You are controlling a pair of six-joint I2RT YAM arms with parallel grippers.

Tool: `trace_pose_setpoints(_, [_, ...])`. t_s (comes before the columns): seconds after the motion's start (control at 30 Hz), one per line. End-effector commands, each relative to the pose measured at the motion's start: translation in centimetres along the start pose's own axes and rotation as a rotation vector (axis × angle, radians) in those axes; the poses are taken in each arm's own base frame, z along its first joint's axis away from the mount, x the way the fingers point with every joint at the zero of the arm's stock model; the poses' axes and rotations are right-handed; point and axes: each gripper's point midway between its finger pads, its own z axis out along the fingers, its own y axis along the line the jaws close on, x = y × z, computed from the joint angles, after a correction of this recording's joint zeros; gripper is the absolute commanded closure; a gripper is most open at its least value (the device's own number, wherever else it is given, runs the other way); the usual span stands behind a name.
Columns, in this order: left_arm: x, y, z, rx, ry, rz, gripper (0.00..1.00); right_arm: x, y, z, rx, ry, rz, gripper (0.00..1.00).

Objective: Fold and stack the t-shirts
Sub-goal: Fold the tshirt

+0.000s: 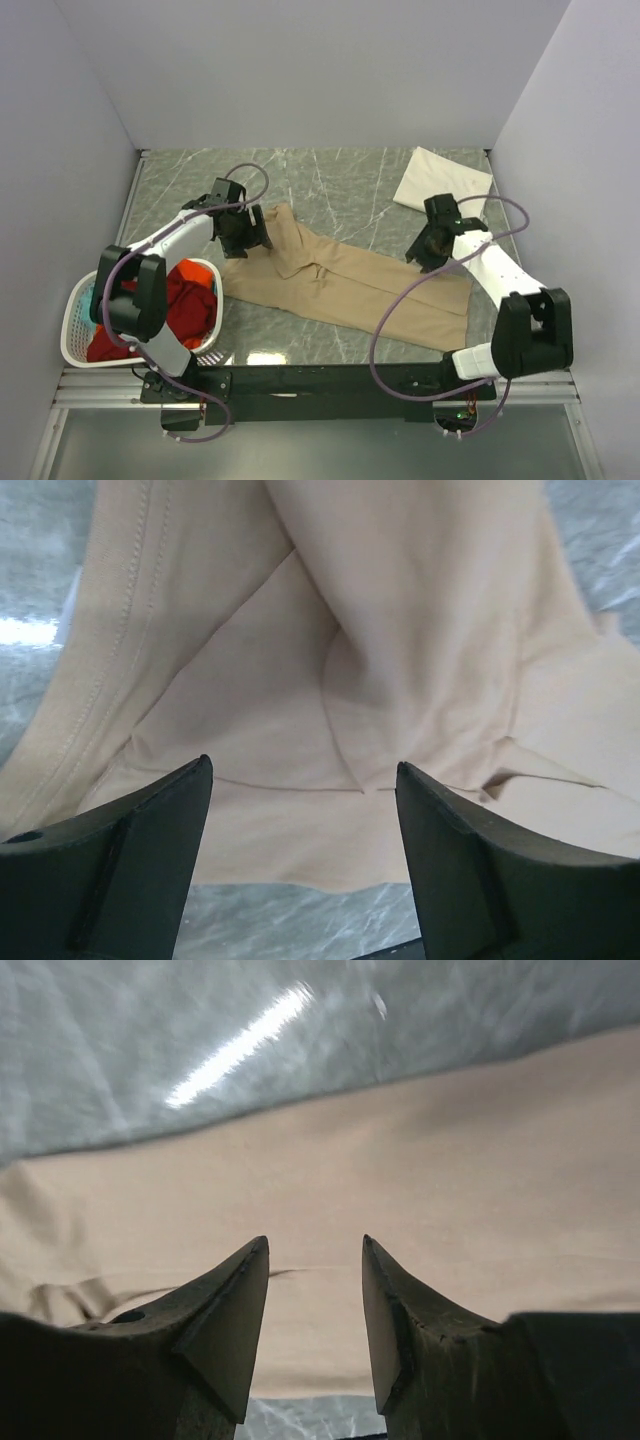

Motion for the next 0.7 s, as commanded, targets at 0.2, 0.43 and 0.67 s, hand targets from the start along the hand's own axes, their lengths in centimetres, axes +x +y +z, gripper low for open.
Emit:
trace_pose_setpoints(0.2, [0.7, 1.1, 3.3, 0.013, 0.03, 0.007, 0.2, 2.4, -2.3, 4.7, 0.118, 0.12, 0.018, 0.51])
trace_pose_setpoints(0.43, [1.7, 1.6, 3.3, -0.001, 0.059, -0.032, 0.2, 3.0, -6.5, 6.4, 0.263, 0.182, 0.056, 0.51])
trace_pose_setpoints(0.67, [4.6, 1.2, 2.8, 0.05, 0.145, -0.05, 0.19, 1.1, -9.5, 6.2, 0.348, 0.152, 0.073, 0.51])
